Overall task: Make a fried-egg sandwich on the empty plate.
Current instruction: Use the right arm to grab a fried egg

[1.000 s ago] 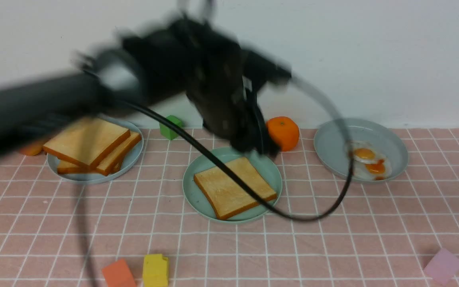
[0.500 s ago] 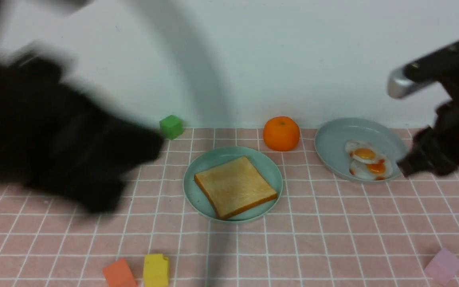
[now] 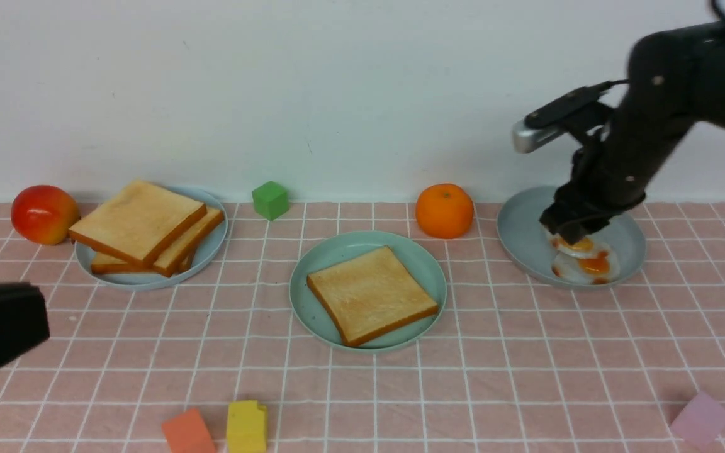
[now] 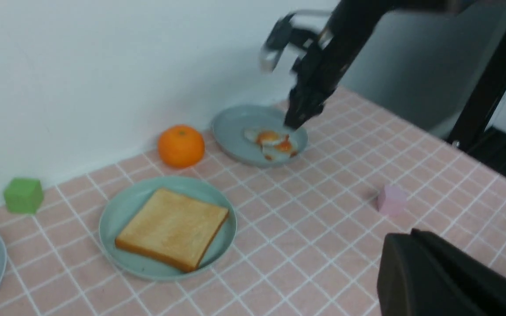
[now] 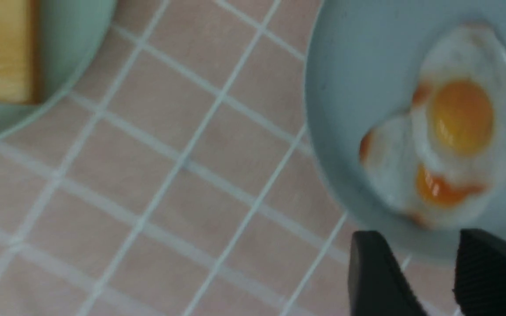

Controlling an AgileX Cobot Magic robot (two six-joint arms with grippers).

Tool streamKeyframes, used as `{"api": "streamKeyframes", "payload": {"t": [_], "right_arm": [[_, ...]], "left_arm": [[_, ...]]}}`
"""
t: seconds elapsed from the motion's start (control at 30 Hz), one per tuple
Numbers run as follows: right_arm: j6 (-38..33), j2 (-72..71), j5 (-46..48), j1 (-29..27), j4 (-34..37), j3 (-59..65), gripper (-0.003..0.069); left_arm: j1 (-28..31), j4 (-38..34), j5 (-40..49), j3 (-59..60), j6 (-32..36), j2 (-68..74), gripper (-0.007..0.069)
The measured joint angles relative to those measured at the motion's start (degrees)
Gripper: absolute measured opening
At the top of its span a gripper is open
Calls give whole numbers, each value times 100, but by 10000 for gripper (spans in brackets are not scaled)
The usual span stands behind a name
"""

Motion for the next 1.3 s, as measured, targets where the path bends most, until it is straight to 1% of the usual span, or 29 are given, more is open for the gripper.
{"api": "streamKeyframes", "payload": {"t": [0.17, 0.23, 0.37, 0.5, 0.73, 0.8, 0.83, 0.9, 0.97, 1.03, 1.17, 1.27, 1.3], "right_arm": [[-75, 555, -324, 0, -442, -245, 375], [-80, 708, -555, 0, -547, -266, 383], [-80, 951, -842, 0, -567, -286, 382], [-80, 1084, -913, 0, -601, -291, 375], [-80, 1215, -944, 0, -913, -303, 311], [-80, 1215, -968, 0, -982, -307, 260], [-80, 1215, -974, 0, -1022, -307, 248], [-80, 1215, -1003, 0, -1080, -307, 227], [-80, 1215, -1035, 0, -1133, -307, 223], [-80, 1215, -1047, 0, -1181, -307, 227], [-80, 1215, -1053, 0, -1186, -307, 273], [-80, 1215, -1053, 0, -1193, -307, 318], [-60, 1215, -1053, 0, -1219, -307, 344]], "left_arm": [[0, 0, -146, 0, -1, 15, -13], [0, 0, -164, 0, -6, 15, -13], [0, 0, -164, 0, -6, 15, -13], [0, 0, -164, 0, -6, 15, -13], [0, 0, -172, 0, -16, 15, -13], [0, 0, -172, 0, -16, 15, -13], [0, 0, -172, 0, -16, 15, -13], [0, 0, -172, 0, -16, 15, -13], [0, 0, -172, 0, -16, 15, -13], [0, 7, -172, 0, -16, 15, -13], [0, 25, -172, 0, -16, 15, -13], [0, 31, -172, 0, -16, 15, -13], [0, 37, -172, 0, -16, 15, -13]]}}
